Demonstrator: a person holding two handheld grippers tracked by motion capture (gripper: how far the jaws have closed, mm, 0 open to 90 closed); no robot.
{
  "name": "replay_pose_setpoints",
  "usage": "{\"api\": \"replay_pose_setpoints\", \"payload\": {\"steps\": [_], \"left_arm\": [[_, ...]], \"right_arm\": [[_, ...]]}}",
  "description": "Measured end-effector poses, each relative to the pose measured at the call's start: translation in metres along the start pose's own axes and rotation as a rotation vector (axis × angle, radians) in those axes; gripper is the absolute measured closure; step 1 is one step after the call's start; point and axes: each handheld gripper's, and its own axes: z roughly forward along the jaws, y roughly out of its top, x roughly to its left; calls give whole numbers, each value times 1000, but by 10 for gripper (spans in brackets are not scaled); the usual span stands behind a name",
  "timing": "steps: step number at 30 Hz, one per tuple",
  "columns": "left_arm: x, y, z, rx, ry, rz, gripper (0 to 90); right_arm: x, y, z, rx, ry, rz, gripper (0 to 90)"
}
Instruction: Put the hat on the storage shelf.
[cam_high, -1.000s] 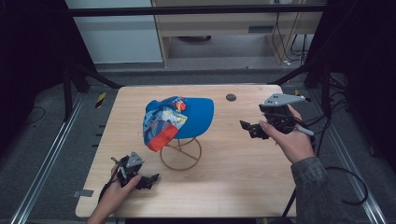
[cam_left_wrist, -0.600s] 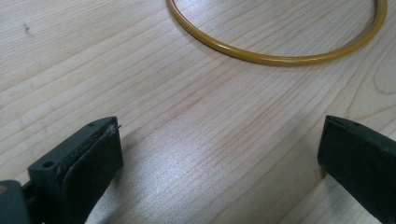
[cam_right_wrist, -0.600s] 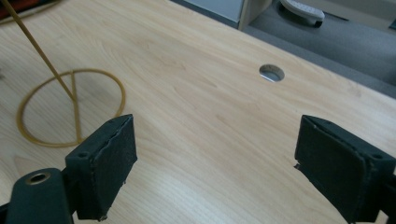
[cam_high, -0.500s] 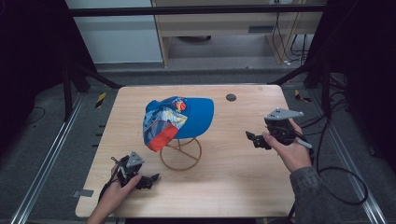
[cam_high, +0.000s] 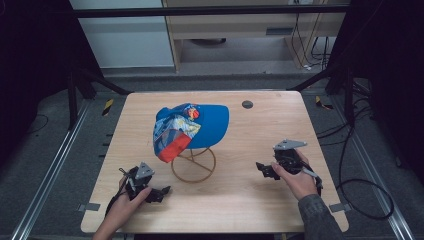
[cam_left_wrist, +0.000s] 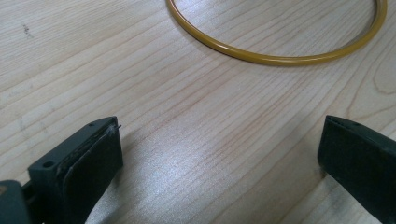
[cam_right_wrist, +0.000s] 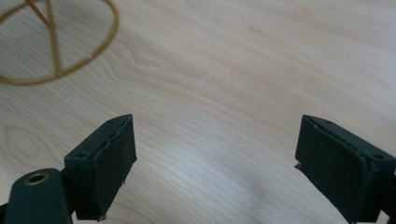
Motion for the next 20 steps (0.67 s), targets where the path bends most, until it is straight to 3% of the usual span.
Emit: {"api": "replay_pose_setpoints", "payload": {"steps": [4, 8, 12, 15, 20], "left_arm": [[0, 0, 0, 0, 0, 0, 0], [0, 0, 0, 0, 0, 0, 0], [0, 0, 0, 1, 0, 1, 0], [0, 0, 0, 1, -1, 2, 0], [1, 1, 1, 1, -2, 0, 0]], "right_arm": [[1, -14, 16, 35, -13, 32, 123], [2, -24, 26, 36, -27, 58, 121], [5, -30, 37, 71, -75, 21, 85], [7, -34, 40, 27, -92, 20, 59], [8, -34, 40, 26, -98, 26, 56]]}}
